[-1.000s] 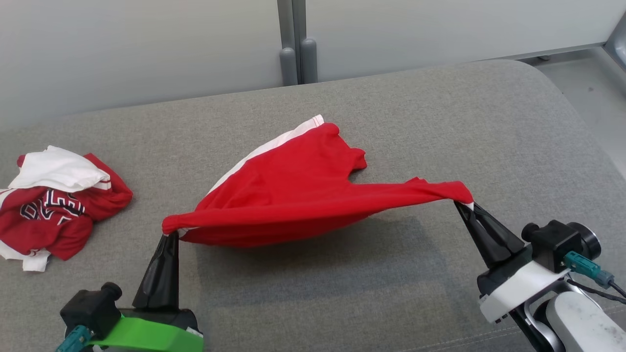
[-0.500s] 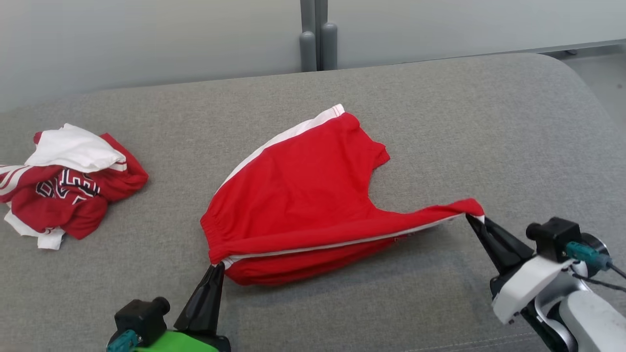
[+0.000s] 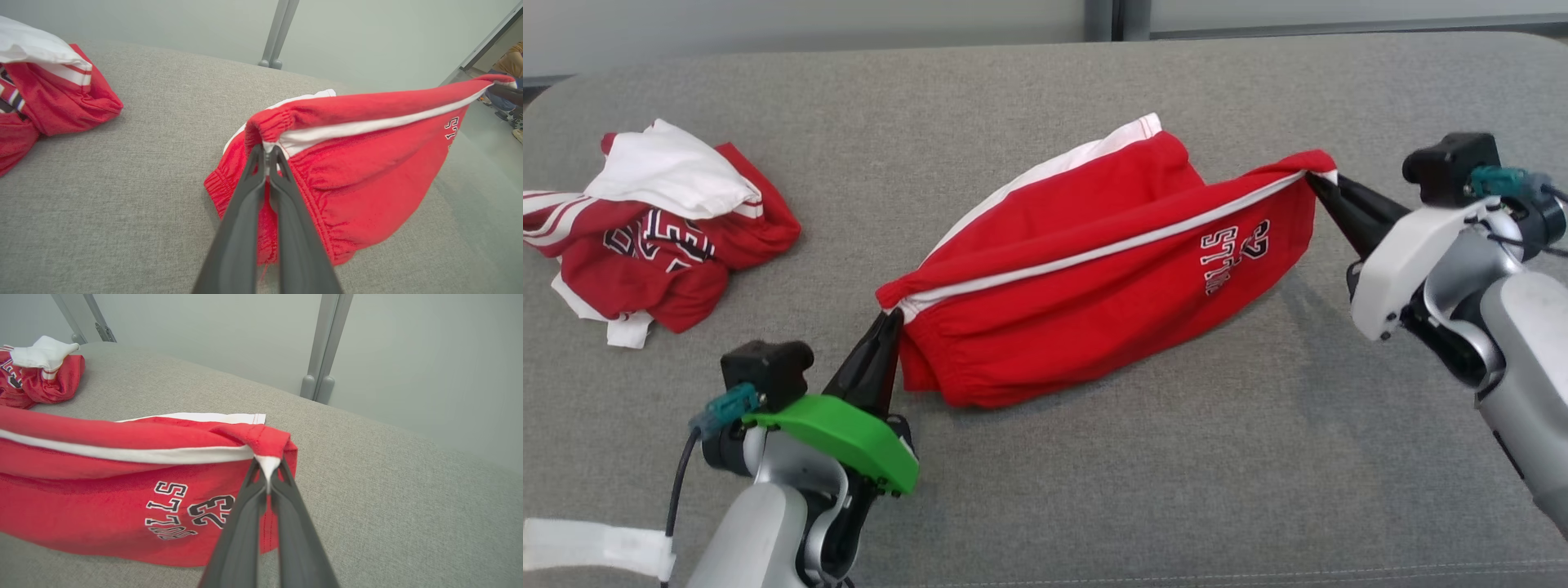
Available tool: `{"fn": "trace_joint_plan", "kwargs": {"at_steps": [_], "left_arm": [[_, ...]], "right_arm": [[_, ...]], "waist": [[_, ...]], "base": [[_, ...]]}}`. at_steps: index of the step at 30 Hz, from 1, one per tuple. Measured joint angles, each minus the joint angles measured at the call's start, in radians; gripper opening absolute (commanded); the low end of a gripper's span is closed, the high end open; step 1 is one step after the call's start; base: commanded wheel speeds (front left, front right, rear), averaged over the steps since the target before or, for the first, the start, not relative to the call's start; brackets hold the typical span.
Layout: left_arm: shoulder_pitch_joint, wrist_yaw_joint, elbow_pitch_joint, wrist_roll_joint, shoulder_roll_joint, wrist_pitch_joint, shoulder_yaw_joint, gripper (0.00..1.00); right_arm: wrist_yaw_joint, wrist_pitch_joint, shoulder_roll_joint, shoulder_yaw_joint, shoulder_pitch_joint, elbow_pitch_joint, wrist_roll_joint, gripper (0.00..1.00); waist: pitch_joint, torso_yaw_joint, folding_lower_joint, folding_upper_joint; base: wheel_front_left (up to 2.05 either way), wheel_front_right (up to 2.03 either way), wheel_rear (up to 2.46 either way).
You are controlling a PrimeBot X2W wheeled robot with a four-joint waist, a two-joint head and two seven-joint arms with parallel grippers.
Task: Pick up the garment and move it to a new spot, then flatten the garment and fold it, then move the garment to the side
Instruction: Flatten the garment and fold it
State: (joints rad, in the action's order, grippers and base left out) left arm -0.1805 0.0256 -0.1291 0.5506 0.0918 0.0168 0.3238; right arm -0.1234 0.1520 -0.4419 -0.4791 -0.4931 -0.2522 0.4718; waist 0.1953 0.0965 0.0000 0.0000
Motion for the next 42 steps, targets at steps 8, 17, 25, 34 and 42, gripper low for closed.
{"fn": "trace_joint_plan", "kwargs": {"at_steps": [8, 17, 25, 34, 42], "left_arm": [[-0.161, -0.053, -0.092, 0.016, -0.042, -0.079, 0.003, 0.0], [-0.276, -0.071, -0.175, 0.05, -0.063, -0.109, 0.048, 0.0], [-0.339, -0.08, -0.249, 0.063, -0.068, -0.112, 0.071, 0.09], [-0.393, -0.08, -0.273, 0.127, -0.068, -0.094, 0.127, 0.41], [-0.441, -0.088, -0.297, 0.176, -0.068, -0.059, 0.168, 1.0]], "right_arm": [[-0.001, 0.166, -0.008, -0.033, -0.194, -0.098, 0.032, 0.0], [-0.001, 0.264, -0.028, -0.09, -0.324, -0.187, 0.072, 0.0], [-0.001, 0.285, -0.014, -0.176, -0.403, -0.244, 0.081, 0.09], [-0.001, 0.281, -0.014, -0.189, -0.459, -0.314, 0.093, 0.32], [-0.001, 0.215, -0.01, -0.187, -0.509, -0.382, 0.093, 1.0]], "waist": [[0.08, 0.059, 0.0001, 0.0], [0.156, 0.146, 0.0001, 0.0], [0.206, 0.208, 0.0001, 0.0], [0.225, 0.22, 0.0001, 0.0], [0.232, 0.217, 0.0001, 0.0]], "base": [[0.0, 0.0, 0.0], [0.0, 0.0, 0.0], [0.0, 0.0, 0.0], [0.0, 0.0, 0.0], [0.0, 0.0, 0.0]]}}
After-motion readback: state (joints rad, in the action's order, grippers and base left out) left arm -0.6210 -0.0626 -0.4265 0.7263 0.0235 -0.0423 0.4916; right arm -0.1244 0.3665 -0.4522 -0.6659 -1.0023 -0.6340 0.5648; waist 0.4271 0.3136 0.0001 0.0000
